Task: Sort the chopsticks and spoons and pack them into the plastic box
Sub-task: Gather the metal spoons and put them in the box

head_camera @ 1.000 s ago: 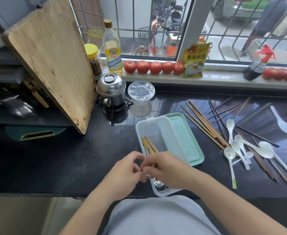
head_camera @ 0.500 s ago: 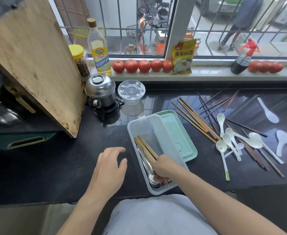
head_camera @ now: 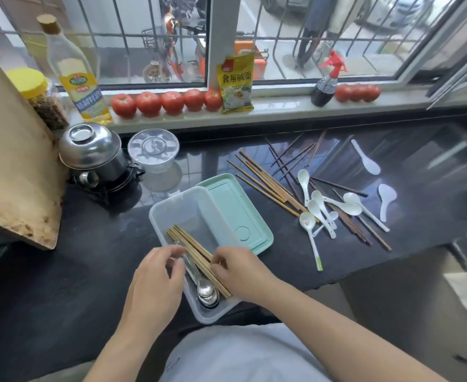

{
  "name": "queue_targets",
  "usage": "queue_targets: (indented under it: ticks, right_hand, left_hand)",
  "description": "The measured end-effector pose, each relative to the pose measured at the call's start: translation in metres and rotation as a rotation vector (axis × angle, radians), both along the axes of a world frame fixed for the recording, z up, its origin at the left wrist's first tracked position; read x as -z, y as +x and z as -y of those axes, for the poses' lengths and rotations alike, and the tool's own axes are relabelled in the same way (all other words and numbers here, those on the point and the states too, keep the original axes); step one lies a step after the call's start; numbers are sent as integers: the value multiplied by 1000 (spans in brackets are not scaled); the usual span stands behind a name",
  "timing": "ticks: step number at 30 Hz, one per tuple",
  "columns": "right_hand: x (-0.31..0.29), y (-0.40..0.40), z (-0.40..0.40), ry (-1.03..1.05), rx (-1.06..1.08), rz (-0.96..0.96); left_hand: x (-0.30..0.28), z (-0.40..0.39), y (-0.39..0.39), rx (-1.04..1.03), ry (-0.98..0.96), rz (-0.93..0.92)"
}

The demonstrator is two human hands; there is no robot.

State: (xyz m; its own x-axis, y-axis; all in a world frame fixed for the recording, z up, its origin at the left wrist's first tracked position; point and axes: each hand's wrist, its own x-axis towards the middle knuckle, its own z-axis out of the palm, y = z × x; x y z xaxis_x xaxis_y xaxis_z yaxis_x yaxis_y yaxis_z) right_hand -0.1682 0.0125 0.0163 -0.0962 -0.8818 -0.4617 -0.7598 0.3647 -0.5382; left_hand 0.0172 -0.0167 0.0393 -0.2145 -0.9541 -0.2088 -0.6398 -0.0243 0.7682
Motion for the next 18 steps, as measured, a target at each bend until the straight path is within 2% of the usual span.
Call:
queue_targets:
  ticks: [2, 4, 7, 9, 11, 13, 15, 18]
  right_hand:
    - [-12, -31, -15, -132, 168, 70]
    - [-12, -73, -33, -182, 376, 49]
    - [9, -141, -64, -55, 636, -17]
    - [27, -184, -88, 80, 699, -68]
    - [44, -217, -103, 191, 681, -148]
    - [60, -235, -103, 238, 593, -246]
    - [75, -243, -90, 207, 441, -354]
    - [87, -246, -72, 138, 118, -493]
  left_hand:
    - [-5, 2, -22, 51, 26, -49]
    - [-11, 3, -50, 124, 64, -90]
    - [-21, 1, -93, 224, 128, -115]
    - [-25, -2, -120, 290, 165, -100]
    - [-24, -7, -145, 370, 211, -30]
    - [-19, -14, -169, 474, 183, 131]
    - [-11, -20, -199, 497, 166, 234]
    - [-1, -29, -245, 415, 280, 227]
